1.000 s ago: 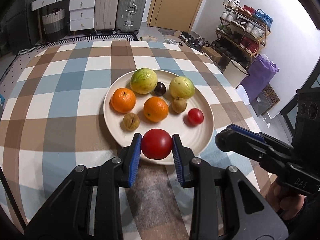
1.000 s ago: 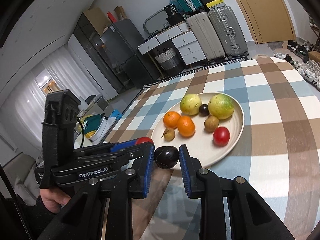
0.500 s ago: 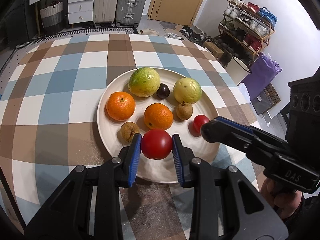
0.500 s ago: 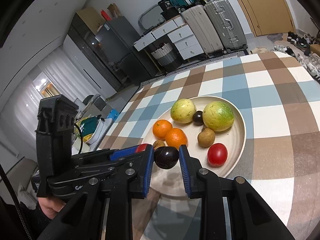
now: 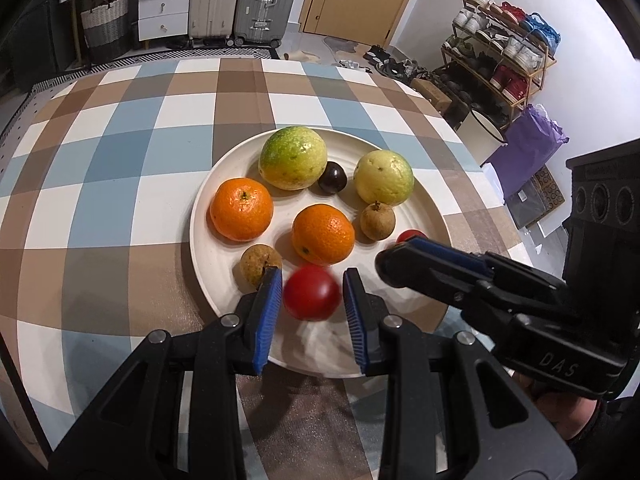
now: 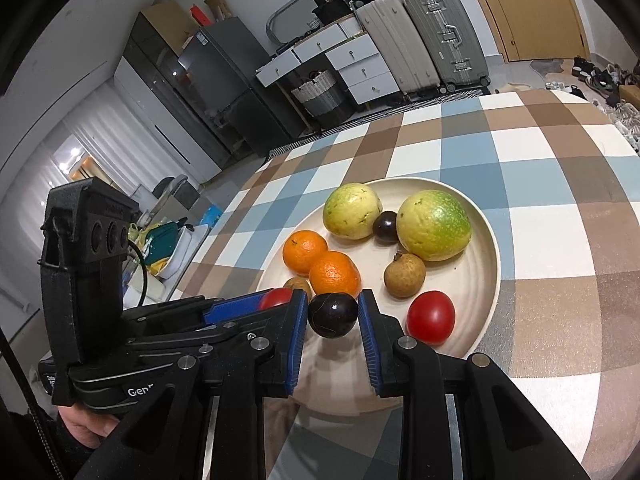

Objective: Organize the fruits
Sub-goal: 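Carry the tomato in the left tool onto the plate while the right tool carries the plum there, then open both tools to release the fruits and withdraw them from the plate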

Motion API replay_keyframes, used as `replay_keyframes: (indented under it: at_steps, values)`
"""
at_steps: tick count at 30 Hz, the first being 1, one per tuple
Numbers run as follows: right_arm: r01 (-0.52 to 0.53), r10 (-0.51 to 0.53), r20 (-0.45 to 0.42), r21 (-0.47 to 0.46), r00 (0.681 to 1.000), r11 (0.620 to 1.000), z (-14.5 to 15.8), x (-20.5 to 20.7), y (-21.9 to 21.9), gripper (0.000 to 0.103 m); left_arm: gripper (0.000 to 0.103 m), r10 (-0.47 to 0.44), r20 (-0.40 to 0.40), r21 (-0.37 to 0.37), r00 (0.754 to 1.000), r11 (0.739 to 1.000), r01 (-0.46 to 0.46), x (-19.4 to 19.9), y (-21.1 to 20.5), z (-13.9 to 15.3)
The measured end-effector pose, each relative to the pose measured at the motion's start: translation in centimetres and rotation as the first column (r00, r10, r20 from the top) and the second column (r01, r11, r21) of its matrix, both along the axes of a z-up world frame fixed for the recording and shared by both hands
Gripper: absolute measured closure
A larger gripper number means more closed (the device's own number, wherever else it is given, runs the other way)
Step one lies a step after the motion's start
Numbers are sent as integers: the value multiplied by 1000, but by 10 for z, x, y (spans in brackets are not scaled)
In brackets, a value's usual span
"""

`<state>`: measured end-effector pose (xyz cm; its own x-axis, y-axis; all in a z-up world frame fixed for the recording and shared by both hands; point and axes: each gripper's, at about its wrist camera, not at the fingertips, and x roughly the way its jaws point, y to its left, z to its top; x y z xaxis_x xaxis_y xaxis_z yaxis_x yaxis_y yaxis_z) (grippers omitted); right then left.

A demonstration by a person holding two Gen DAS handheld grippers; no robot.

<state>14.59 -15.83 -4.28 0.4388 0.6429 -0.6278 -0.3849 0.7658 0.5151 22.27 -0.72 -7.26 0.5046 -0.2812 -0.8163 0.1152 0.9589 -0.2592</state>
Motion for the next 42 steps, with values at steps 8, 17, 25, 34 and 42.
replay_keyframes:
  at_steps: [8,17,25,34,42]
  values:
    - [31,-31,15,2,999,1000,2,-2,-6,64,75,9,13,1,1000,1000,-9,-7,3,10]
    - [80,-79,100,-12,992,997,25,-24,-18,57,75,42,83,17,996,999,-44,-34,14,31]
    - [128,-114,185,-68,976,989,40,-54,-21,55,75,65,181,63,981,995,-78,-68,18,50]
    - [193,-163,335,-58,928,980,77,-94,-24,52,74,88,310,70,947,991,-115,-110,24,78]
    - [203,-168,439,-32,883,979,100,-139,-17,38,65,114,413,49,904,988,-148,-158,29,102]
